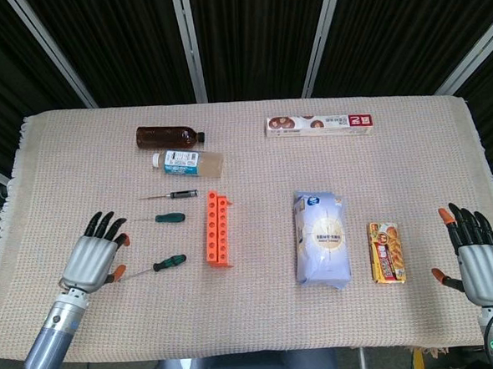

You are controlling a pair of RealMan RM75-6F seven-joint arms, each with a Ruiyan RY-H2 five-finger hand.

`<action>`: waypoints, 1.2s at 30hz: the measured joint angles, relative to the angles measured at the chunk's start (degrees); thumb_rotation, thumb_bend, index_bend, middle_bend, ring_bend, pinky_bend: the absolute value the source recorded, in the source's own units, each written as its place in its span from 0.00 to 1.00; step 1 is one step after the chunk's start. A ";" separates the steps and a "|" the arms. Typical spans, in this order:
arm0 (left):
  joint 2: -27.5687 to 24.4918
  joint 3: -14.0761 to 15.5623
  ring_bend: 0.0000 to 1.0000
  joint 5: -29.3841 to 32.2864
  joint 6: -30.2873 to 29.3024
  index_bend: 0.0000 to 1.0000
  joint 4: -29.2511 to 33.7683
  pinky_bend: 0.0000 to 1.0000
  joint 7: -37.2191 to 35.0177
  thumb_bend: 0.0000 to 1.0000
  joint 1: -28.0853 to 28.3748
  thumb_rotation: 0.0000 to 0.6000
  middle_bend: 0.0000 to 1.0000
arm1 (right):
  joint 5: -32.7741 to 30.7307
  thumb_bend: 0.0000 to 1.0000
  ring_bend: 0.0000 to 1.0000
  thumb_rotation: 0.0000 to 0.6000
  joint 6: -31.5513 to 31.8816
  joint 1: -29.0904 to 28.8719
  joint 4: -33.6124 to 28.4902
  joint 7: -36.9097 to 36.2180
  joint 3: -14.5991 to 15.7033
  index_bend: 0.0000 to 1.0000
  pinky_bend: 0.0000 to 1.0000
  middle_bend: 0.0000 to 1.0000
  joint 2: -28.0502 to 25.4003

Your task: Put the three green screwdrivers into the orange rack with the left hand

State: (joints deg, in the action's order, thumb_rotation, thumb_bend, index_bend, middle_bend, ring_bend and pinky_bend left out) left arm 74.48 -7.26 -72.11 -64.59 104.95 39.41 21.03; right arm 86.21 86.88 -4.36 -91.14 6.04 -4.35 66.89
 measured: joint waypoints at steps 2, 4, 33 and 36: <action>1.49 -0.25 0.00 2.66 0.84 0.39 -0.03 0.00 3.10 0.24 1.35 1.00 0.11 | 0.09 0.00 0.00 1.00 0.23 0.13 -0.41 0.34 0.04 0.00 0.00 0.00 -0.07; 3.75 -0.51 0.00 5.64 1.60 0.39 -0.27 0.00 6.93 0.24 3.12 1.00 0.11 | 0.11 0.00 0.00 1.00 0.38 0.27 -0.56 0.65 0.10 0.00 0.00 0.00 -0.11; 22.35 1.32 0.00 25.81 -4.41 0.40 -6.80 0.00 23.87 0.24 15.24 1.00 0.08 | -0.75 0.00 0.00 1.00 0.44 1.67 0.83 -2.32 0.61 0.00 0.00 0.00 -0.30; 22.05 2.05 0.00 25.21 -4.89 0.41 -5.53 0.00 23.48 0.24 15.33 1.00 0.08 | -0.77 0.00 0.00 1.00 0.43 1.73 1.10 -2.57 0.56 0.00 0.00 0.00 -0.26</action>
State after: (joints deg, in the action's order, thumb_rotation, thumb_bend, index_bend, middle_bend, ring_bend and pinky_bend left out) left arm 96.54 -5.22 -46.90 -69.48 99.42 62.90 36.36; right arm 85.44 87.31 -2.63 -90.04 3.47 -3.79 66.62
